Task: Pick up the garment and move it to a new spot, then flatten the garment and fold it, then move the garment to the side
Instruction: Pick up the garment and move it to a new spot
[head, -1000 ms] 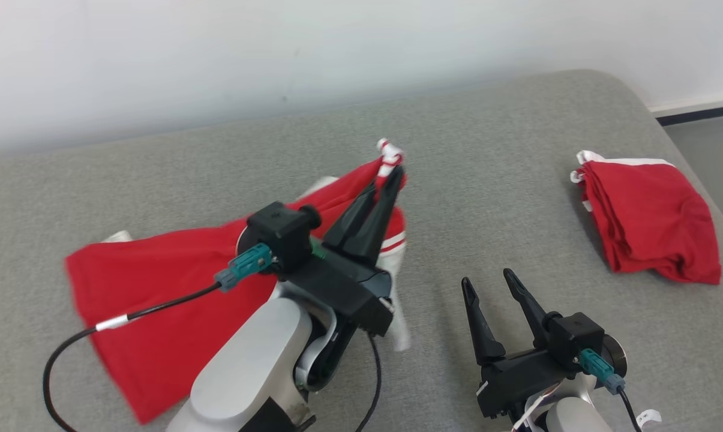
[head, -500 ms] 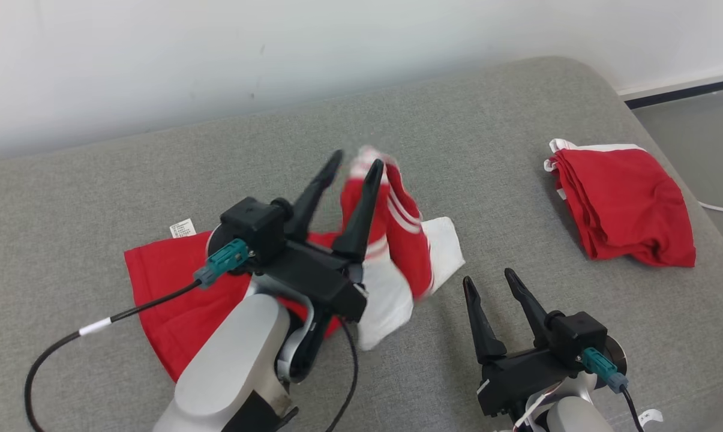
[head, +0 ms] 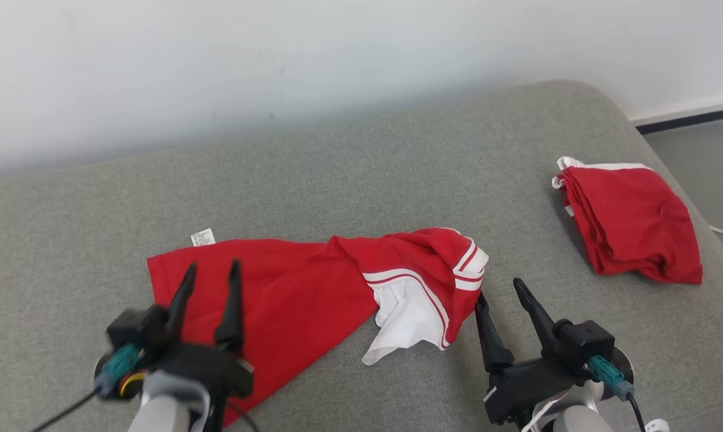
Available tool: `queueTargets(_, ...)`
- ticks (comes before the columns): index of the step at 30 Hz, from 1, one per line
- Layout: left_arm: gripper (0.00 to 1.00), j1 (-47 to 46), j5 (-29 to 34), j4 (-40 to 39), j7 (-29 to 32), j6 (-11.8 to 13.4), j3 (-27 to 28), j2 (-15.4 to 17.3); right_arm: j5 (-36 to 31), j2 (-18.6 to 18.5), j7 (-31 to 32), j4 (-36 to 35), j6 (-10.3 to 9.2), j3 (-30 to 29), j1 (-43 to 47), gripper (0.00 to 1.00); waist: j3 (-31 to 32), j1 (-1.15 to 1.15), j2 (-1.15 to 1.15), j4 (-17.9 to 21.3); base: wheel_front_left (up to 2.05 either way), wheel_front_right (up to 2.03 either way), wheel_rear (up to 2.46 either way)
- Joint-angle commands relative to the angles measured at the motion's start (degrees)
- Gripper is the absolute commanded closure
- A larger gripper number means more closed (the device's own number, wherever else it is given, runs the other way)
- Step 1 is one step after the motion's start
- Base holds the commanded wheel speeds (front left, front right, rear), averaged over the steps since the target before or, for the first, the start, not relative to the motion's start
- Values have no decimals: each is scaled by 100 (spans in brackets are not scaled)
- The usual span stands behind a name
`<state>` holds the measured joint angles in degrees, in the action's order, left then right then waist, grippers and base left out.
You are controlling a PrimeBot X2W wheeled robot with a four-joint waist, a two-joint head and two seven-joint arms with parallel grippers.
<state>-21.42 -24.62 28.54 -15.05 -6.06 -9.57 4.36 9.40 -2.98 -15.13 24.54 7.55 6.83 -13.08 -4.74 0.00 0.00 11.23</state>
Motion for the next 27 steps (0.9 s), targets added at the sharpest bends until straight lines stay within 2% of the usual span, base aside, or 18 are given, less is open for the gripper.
queueTargets(1,0,221,102,-70,-18,-24,143,8,-22,17,2,-6,-14,-12,90,0,102,0,0,-39,0,0,0)
queueTargets(9,0,1326,744,-800,-18,-94,1041,-92,-35,15,2,-16,-14,-135,243,0,269,0,0,-128,0,0,0)
queueTargets(15,0,1985,1043,-1278,-18,-126,1322,-145,-26,16,2,-41,-14,-159,388,0,382,0,0,-147,0,0,0)
queueTargets(20,0,2252,983,-1414,-18,-134,1423,-148,-15,16,2,-40,-14,-194,492,0,435,0,0,-150,0,0,0)
queueTargets(27,0,2642,1111,-1656,-18,-28,1582,-150,-54,15,2,-24,-14,-232,645,0,524,0,0,-151,0,0,0)
